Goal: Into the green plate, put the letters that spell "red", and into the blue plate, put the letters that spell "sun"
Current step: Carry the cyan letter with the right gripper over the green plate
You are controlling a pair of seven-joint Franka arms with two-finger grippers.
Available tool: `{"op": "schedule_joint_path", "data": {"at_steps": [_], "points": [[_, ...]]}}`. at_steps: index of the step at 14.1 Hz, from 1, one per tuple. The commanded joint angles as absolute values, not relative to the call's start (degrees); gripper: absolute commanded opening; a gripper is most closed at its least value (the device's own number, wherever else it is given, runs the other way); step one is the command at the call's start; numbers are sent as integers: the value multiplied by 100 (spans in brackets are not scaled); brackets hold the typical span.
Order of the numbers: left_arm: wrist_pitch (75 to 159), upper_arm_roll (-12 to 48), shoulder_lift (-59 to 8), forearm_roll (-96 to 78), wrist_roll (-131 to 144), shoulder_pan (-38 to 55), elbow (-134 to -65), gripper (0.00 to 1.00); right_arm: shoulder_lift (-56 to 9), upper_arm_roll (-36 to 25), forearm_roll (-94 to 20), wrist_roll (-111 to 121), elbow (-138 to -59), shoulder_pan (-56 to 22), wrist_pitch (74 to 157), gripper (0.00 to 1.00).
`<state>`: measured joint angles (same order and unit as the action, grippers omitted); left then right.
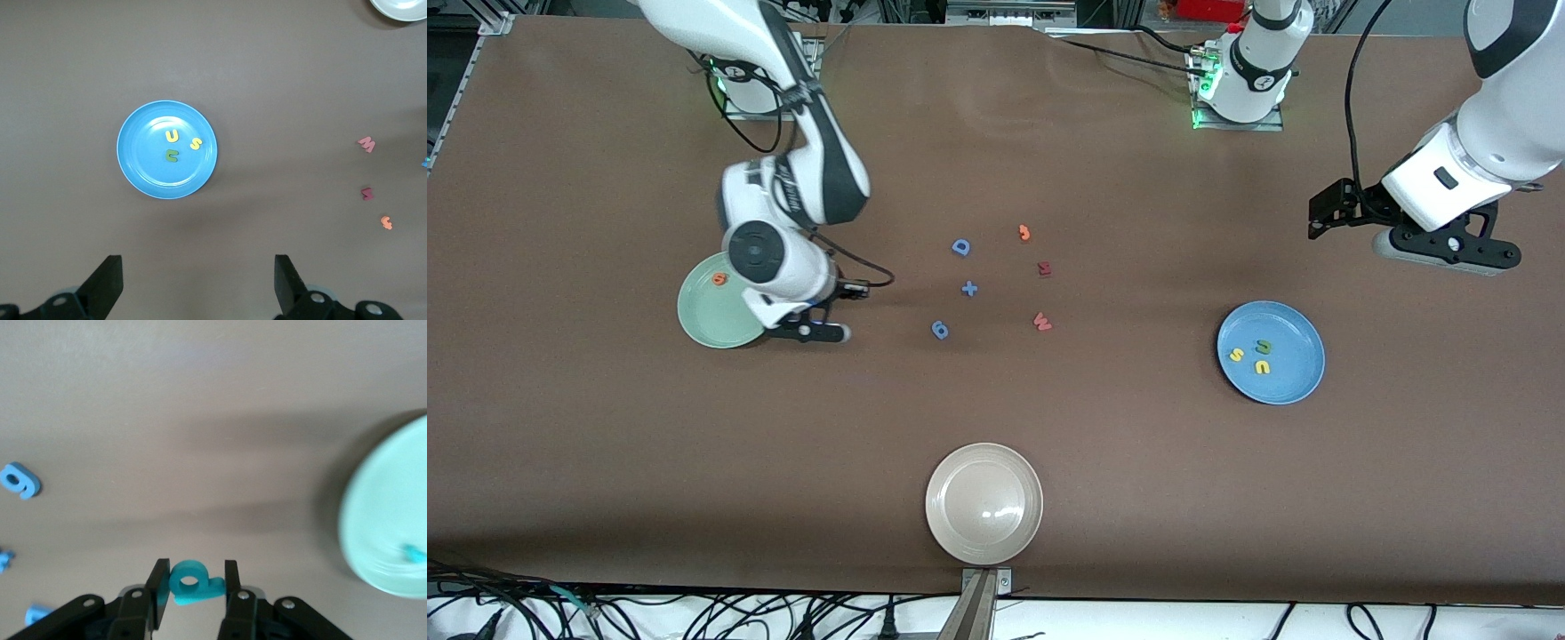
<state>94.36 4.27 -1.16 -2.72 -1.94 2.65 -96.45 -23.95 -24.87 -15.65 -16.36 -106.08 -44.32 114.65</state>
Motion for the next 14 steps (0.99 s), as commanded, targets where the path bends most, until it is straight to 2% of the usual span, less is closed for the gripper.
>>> {"op": "schedule_joint_path", "data": {"at_steps": [1,4,7,11,14], "points": [[9396,431,-167,-290,-299,264,-9519,100,-1725,-2986,-1653,-1187,-10714,-4412,10699,13],[9396,431,-167,-290,-308,264,-9519,100,-1109,-3522,-1565,-906,-10618,-4412,9908,13],[9396,431,-167,-290,-308,264,-9519,100,-1002,-3971,-1223,-486,-10250,-4412,9396,13],[9396,431,-167,-290,-299,272,-9519,100,-1378,-4254,-861,456,-10230,-4281,9868,13],[9396,431,-167,-299,-308,264,-9519,100,-2212,-4228,-1028,677,-10274,-4131,10702,14]]}}
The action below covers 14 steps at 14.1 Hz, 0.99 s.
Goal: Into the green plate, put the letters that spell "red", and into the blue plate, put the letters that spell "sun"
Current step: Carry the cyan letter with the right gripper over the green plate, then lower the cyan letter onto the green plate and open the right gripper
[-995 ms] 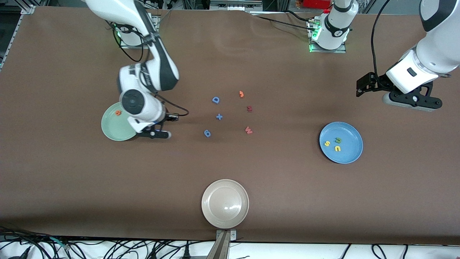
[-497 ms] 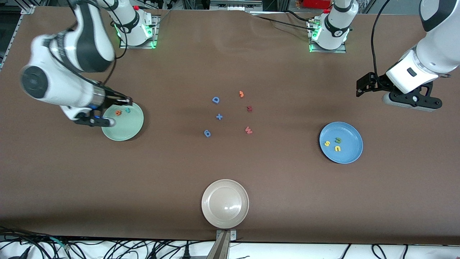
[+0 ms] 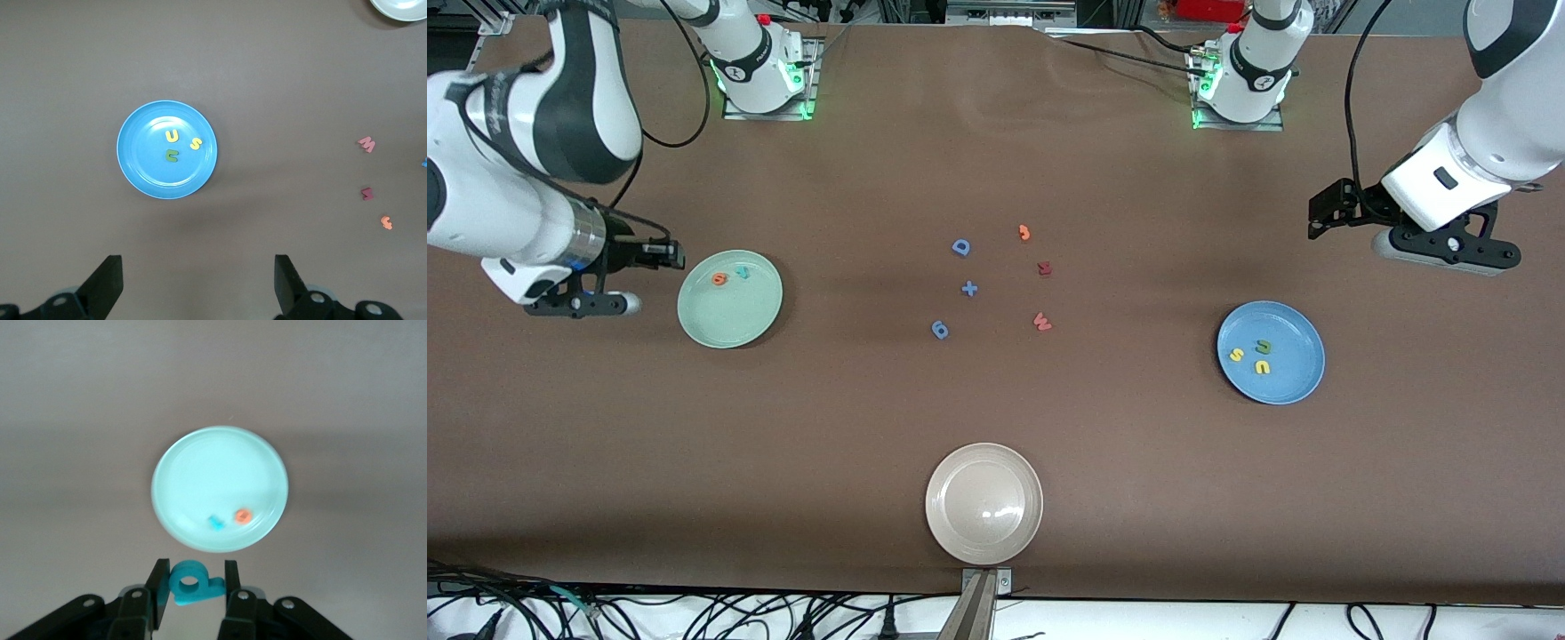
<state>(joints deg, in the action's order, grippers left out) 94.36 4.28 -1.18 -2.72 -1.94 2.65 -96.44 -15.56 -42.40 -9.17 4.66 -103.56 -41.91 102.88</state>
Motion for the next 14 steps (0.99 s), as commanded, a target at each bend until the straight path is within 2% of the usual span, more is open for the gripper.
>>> {"op": "schedule_joint_path", "data": {"at_steps": [1,4,7,14], "points": [[9396,431,-167,-290,-308,264,-9519,100,-2424,-4210,-1220,677,-10309,-4131,10870,14],[9396,431,-167,-299,-299,264,-9519,100,-3118,-4210,-2273,895,-10292,-4017,10942,14],[9396,431,-167,-299,-299,264,-9519,100,-3602,-4201,-2540,1072,-10318,-4017,11179,14],[9396,431,-167,-299,-308,264,-9519,100,-3928,-4008,-2654,1107,-10503,-3912,11461,19]]}}
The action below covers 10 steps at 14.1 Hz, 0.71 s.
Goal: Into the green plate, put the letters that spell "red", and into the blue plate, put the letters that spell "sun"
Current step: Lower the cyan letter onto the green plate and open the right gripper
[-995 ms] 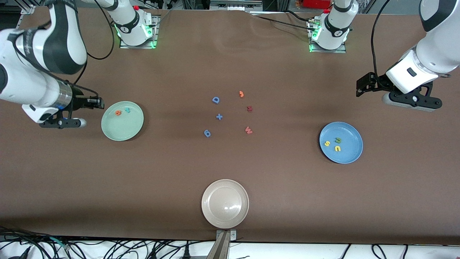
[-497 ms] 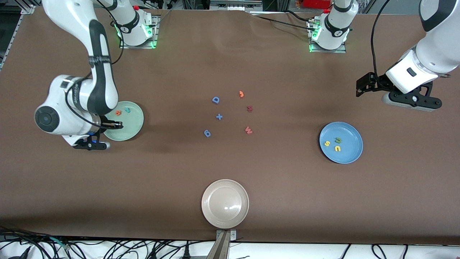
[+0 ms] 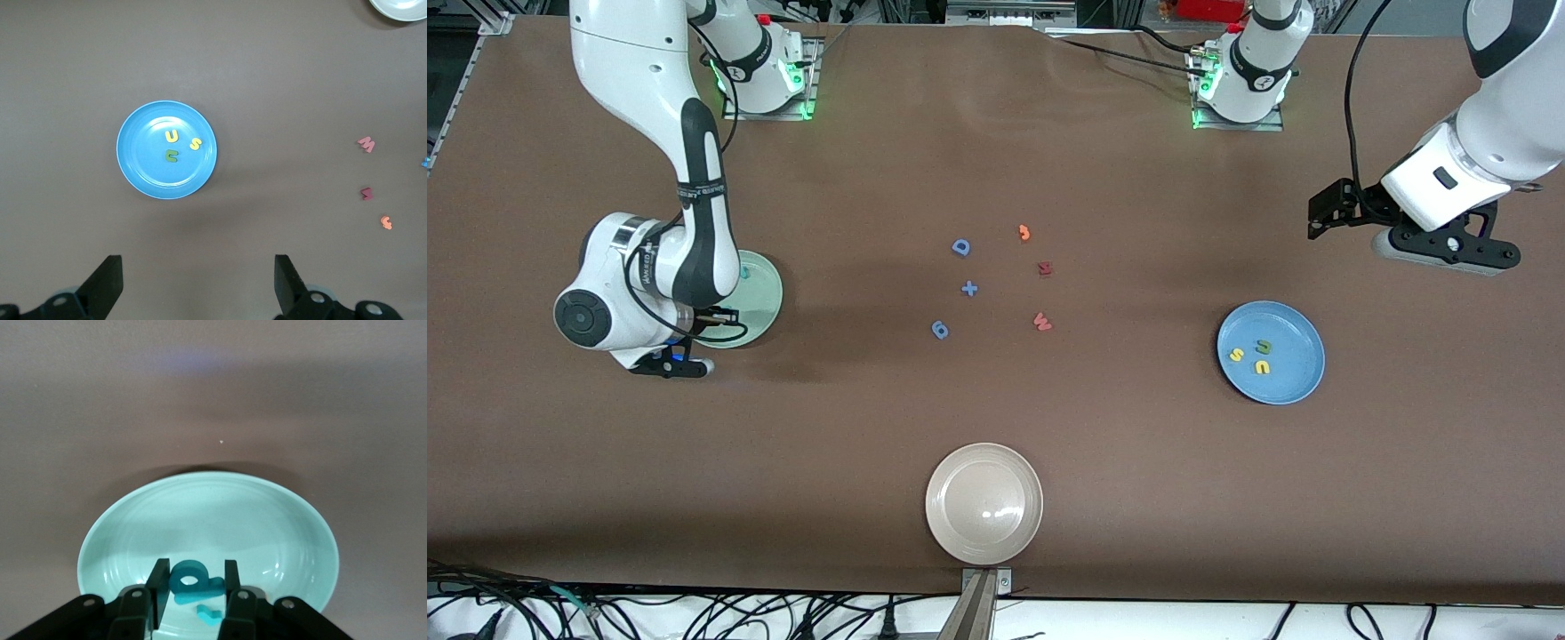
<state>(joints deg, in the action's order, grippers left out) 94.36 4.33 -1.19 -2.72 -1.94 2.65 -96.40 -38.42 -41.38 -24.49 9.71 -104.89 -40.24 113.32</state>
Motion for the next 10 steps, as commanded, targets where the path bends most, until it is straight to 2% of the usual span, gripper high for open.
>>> {"op": "schedule_joint_path", "data": {"at_steps": [1,2,4,5,6,7,8,10], "points": [[9396,431,-167,-299,-308,264,-9519,100,-3964,-3964,-2715,1107,-10503,-3868,11478,21],[9396,431,-167,-299,-308,264,-9519,100,-4007,-3946,-2768,1107,-10494,-3850,11479,23],[9396,431,-167,-299,-308,264,-9519,100,-4043,-3929,-2795,1107,-10494,-3858,11513,42],[9396,431,-167,-299,-308,264,-9519,100,-4043,-3920,-2795,1107,-10494,-3858,11531,57],[9396,431,-167,-299,-308,264,-9519,100,-4043,-3920,-2795,1107,-10503,-3858,11549,81],[9396,431,-167,-299,-308,264,-9519,100,-4043,-3920,-2795,1107,-10494,-3858,11549,95],[9396,431,-167,-299,-308,264,-9519,100,-4017,-3929,-2795,1107,-10468,-3867,11514,98],[9396,431,-167,-299,-308,264,-9519,100,-3798,-3998,-2786,1125,-10406,-3911,11452,98]]}}
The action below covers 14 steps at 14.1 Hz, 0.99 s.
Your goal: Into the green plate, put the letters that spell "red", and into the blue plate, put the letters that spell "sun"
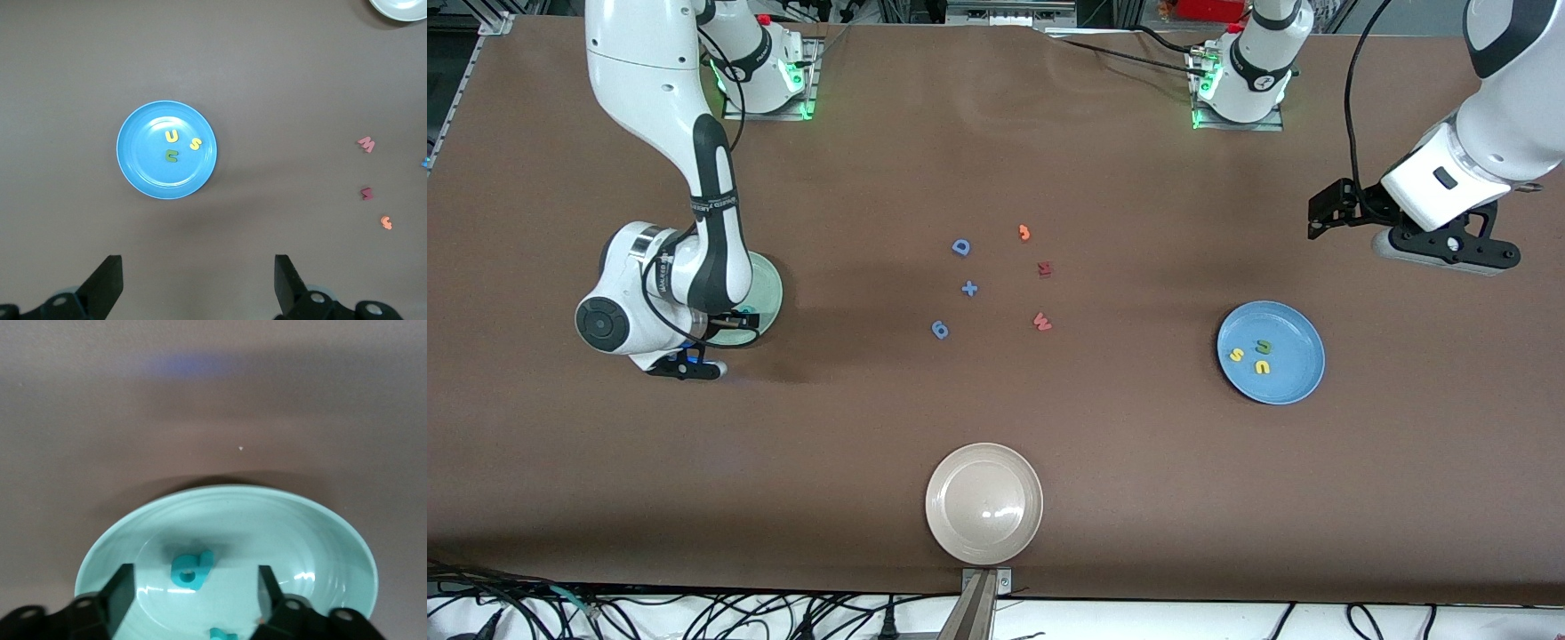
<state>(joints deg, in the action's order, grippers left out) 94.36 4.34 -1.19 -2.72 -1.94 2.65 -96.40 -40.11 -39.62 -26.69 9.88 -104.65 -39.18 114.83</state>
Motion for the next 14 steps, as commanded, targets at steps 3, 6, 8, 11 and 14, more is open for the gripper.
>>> {"op": "schedule_joint_path", "data": {"at_steps": [3,6,8,11,14], "points": [[9396,431,-167,-299,-308,264,-9519,100,-3315,-4113,-2751,1116,-10328,-3911,11085,99],[9396,431,-167,-299,-308,264,-9519,100,-3243,-4463,-2733,1055,-9662,-3929,9919,98],[9396,431,-167,-299,-308,264,-9519,100,-3243,-4718,-2716,1037,-9117,-3920,9031,98],[9396,431,-167,-299,-308,264,-9519,100,-3217,-5079,-2716,1098,-8571,-3929,8185,98],[9387,431,-167,-299,-308,264,-9519,100,-3138,-5325,-2707,1116,-8000,-3929,7473,99]]}}
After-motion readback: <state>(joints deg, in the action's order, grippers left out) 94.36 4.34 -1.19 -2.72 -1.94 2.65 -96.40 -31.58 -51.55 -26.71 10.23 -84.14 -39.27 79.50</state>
